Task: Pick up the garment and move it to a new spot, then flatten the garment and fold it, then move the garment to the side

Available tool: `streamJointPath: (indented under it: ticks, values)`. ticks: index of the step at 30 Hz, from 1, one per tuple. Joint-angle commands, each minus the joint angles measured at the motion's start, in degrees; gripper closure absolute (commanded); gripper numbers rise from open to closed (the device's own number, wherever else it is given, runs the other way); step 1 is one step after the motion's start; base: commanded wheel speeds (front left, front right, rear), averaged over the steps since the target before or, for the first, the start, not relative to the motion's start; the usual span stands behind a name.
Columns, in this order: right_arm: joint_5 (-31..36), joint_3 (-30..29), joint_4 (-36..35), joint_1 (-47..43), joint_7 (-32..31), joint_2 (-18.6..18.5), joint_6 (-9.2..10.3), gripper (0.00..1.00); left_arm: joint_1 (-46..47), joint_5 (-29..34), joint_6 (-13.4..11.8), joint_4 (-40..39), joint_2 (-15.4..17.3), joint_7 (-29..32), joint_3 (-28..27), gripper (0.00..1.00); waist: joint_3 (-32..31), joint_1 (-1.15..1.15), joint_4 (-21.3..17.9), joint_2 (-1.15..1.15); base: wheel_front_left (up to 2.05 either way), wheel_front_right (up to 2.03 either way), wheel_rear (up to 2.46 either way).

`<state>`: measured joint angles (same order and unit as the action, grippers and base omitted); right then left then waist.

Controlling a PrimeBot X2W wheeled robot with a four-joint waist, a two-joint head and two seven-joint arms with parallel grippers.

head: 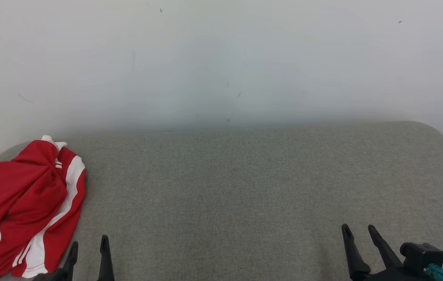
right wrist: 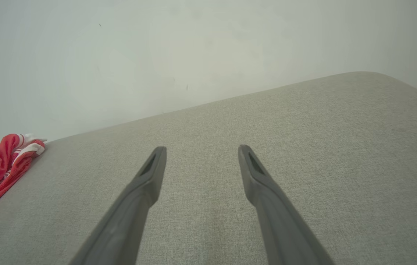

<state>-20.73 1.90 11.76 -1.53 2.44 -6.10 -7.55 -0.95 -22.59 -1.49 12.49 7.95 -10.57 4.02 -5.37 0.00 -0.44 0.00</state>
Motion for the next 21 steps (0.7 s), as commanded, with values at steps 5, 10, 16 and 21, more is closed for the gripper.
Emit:
streamJointPath:
  ticks: [5, 10, 16, 21]
  values:
    - [3.8, -0.6, 0.1, -0.4, -0.6, 0.6, 0.09, 0.00, -0.5, 3.6, 0.1, -0.4, 0.5, -1.1, 0.3, 0.00, -0.2, 0.00, -0.1, 0.00, 0.00, 0.00, 0.00]
    - [6.8, -1.1, 0.3, -0.4, -1.0, 1.1, 0.09, 0.00, -0.7, 5.9, -0.3, 0.2, 0.3, -1.7, 0.4, 0.00, -0.5, 0.00, -0.2, 0.00, 0.00, 0.00, 0.00]
    - [10.1, -1.4, 0.4, -0.5, -1.4, 1.6, 0.10, 0.00, -1.2, 8.6, -0.5, 0.7, -0.1, -2.5, 0.7, 0.00, -0.7, 0.00, -0.2, 0.00, 0.00, 0.00, 0.00]
    - [12.5, -1.7, 0.8, -0.7, -1.8, 2.1, 0.10, 0.00, -1.4, 9.6, -0.5, 1.6, -0.6, -3.1, 0.5, 0.00, -1.0, 0.00, -0.3, 0.00, 0.00, 0.00, 0.00]
